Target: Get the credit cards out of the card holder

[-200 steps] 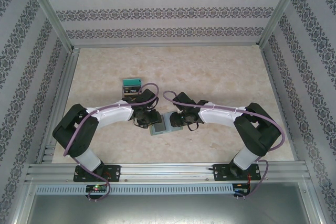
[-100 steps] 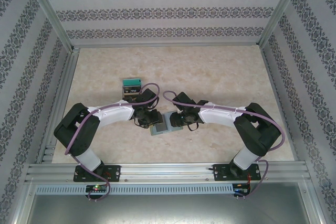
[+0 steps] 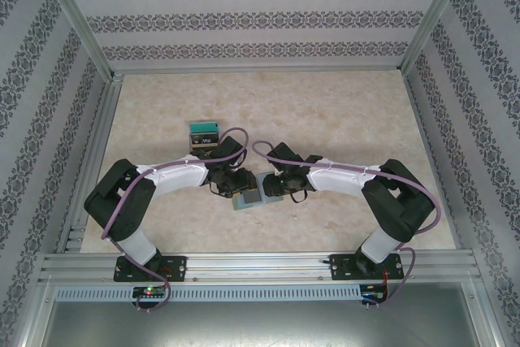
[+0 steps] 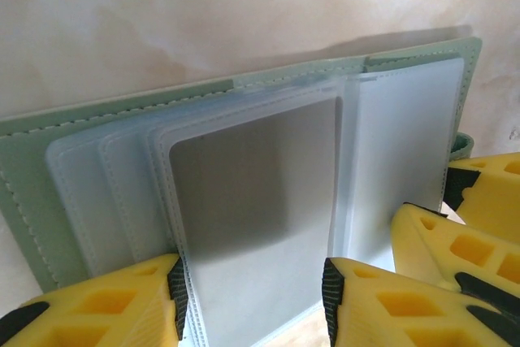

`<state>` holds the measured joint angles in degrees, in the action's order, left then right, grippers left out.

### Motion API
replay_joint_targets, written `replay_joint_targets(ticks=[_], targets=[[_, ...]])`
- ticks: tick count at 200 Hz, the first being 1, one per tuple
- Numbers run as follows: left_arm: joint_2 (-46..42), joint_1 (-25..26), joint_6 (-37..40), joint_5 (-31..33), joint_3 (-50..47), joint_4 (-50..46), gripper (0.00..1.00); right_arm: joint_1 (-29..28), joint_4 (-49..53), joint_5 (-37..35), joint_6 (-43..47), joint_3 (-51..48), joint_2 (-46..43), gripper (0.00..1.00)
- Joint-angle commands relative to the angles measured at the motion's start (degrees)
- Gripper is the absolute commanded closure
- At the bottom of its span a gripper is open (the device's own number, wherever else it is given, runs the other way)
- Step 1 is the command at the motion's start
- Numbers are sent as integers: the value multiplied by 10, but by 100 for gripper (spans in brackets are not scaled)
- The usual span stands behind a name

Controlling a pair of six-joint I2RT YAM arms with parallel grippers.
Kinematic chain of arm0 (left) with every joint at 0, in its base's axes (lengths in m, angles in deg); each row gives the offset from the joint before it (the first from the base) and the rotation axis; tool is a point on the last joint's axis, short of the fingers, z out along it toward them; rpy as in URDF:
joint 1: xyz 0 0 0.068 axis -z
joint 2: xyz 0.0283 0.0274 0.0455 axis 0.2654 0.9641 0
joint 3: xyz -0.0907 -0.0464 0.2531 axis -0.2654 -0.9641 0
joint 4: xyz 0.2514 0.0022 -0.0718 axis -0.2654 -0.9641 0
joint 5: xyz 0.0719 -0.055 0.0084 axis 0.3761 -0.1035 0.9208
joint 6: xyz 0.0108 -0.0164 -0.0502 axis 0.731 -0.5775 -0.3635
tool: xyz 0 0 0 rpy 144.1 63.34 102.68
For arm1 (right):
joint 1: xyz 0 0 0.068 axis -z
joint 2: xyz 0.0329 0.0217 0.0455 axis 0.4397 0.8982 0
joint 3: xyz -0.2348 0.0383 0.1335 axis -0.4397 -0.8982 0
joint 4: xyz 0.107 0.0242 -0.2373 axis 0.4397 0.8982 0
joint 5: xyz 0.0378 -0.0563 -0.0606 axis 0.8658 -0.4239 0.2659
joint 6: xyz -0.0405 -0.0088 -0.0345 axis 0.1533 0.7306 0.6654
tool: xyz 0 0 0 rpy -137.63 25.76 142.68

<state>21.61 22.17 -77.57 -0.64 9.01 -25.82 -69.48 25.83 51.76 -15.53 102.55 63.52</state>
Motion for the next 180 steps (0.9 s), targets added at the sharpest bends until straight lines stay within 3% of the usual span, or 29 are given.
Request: replay_joint_targets(ticks=[1, 103, 180], targets=[[-30, 11, 14, -26, 9, 40, 51, -7, 4, -10, -10, -4, 16, 58], [-9, 27, 21, -63, 55, 57, 52, 4, 5, -26, -20, -18, -7, 58], [-8, 27, 21, -47, 41, 34, 52, 19, 11, -54, -32, -39, -50, 52]])
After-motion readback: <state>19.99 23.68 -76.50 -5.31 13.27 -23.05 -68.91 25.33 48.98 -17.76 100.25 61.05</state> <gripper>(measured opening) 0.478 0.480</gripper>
